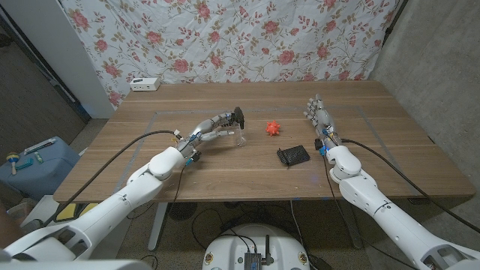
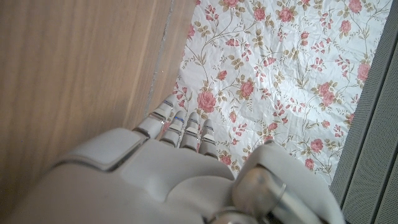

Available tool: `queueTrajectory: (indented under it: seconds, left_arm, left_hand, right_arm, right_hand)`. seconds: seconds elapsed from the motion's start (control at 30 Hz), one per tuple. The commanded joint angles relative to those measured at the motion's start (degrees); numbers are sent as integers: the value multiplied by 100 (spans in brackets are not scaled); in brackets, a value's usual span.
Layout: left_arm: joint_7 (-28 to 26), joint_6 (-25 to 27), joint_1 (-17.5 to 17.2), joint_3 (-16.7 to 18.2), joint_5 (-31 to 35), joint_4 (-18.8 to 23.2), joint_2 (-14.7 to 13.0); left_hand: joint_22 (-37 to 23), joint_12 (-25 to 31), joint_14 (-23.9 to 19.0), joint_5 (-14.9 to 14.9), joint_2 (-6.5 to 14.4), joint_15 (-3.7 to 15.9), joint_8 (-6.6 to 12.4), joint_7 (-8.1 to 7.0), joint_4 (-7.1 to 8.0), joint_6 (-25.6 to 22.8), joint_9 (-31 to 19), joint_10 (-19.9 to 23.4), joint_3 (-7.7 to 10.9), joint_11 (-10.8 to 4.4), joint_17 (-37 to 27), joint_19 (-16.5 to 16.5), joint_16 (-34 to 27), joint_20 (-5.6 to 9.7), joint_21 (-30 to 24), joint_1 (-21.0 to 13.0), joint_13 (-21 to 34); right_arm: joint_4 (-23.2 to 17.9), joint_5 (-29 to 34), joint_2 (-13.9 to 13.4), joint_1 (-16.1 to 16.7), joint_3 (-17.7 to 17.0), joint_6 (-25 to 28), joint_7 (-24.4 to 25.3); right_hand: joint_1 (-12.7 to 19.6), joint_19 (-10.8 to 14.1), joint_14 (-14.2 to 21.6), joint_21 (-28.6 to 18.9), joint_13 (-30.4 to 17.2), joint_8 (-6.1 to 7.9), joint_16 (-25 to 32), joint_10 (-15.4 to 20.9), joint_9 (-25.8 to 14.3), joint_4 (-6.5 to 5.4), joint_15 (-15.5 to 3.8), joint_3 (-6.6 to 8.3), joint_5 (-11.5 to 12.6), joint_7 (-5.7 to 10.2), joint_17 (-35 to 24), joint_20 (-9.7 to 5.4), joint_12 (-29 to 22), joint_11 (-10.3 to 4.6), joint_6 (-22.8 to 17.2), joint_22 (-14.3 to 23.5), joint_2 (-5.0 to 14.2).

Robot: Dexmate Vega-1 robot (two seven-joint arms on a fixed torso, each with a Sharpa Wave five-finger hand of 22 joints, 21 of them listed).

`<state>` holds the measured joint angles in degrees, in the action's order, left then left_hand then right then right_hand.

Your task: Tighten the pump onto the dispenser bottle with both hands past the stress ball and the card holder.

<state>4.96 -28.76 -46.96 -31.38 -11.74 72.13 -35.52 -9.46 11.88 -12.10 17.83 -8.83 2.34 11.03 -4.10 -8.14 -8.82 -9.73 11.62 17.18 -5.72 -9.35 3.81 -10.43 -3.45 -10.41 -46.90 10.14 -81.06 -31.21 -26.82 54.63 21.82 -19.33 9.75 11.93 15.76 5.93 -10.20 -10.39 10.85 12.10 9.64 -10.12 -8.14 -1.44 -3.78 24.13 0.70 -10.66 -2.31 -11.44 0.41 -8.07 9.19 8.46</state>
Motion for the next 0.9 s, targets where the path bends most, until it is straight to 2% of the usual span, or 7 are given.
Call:
queueTrajectory:
  seconds: [0.03,0.9]
  left_arm:
    - [260,-51,289,-199,-35,-357,181]
    - [542,69,600,-455,10,-608,321]
  left_hand:
    - [-26,-1,-56,44,18,506,-5,29,4,-60,-33,78,-43,14,-6,19,-22,47,-23,-75,9]
    - [-27,-18,-199,86,12,491,-10,44,42,-208,-37,235,-335,-3,-8,70,-8,65,-16,-155,12]
  right_arm:
    - [96,-30,26,-70,34,19,-78]
    - [-53,-71,-20,169,-42,-59,23]
  right_hand:
    - [20,-46,1,5,-3,28,-20,17,-13,-10,3,19,-15,-54,-13,-374,10,4,-9,23,-1]
    - [2,-109,-55,-5,-5,11,-67,14,-14,-17,-7,31,-38,1,-15,-332,35,-34,3,22,3]
